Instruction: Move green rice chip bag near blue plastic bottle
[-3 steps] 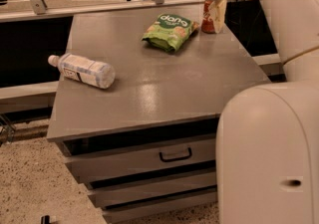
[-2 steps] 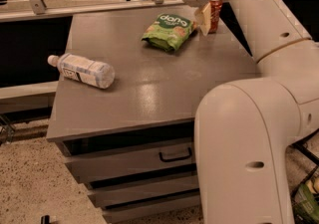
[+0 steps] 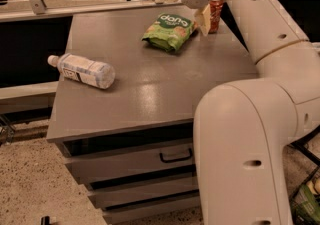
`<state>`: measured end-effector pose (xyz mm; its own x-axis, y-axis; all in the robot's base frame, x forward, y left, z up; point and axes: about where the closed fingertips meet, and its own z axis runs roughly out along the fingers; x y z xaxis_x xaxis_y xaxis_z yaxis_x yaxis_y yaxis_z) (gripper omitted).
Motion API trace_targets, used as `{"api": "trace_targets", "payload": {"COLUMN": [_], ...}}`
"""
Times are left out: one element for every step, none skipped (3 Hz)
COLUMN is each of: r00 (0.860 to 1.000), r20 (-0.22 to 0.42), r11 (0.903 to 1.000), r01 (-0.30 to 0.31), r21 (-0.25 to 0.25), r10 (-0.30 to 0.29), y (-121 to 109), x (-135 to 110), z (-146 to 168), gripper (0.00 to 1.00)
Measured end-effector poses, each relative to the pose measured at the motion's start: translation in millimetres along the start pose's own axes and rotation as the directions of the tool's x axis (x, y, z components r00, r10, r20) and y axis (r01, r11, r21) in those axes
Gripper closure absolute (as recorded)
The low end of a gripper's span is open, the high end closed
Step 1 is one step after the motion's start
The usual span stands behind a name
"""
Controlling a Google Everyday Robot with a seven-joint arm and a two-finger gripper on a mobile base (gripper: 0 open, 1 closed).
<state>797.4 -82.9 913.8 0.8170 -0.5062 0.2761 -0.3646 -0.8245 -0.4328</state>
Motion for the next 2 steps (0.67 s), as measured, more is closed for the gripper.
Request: {"api": "trace_targets", "payload": {"r00": [0.999,0.996], "r20": [0.019,0.039], "r11": [0.9992,0.9969], "r01": [0.036,0.076], "r21": [0.014,0.021], "r10": [-0.036,-0.077], "y": [-3,-11], "x": [-2,-5], "z": [18,41], "gripper": [0.00,0.00]}}
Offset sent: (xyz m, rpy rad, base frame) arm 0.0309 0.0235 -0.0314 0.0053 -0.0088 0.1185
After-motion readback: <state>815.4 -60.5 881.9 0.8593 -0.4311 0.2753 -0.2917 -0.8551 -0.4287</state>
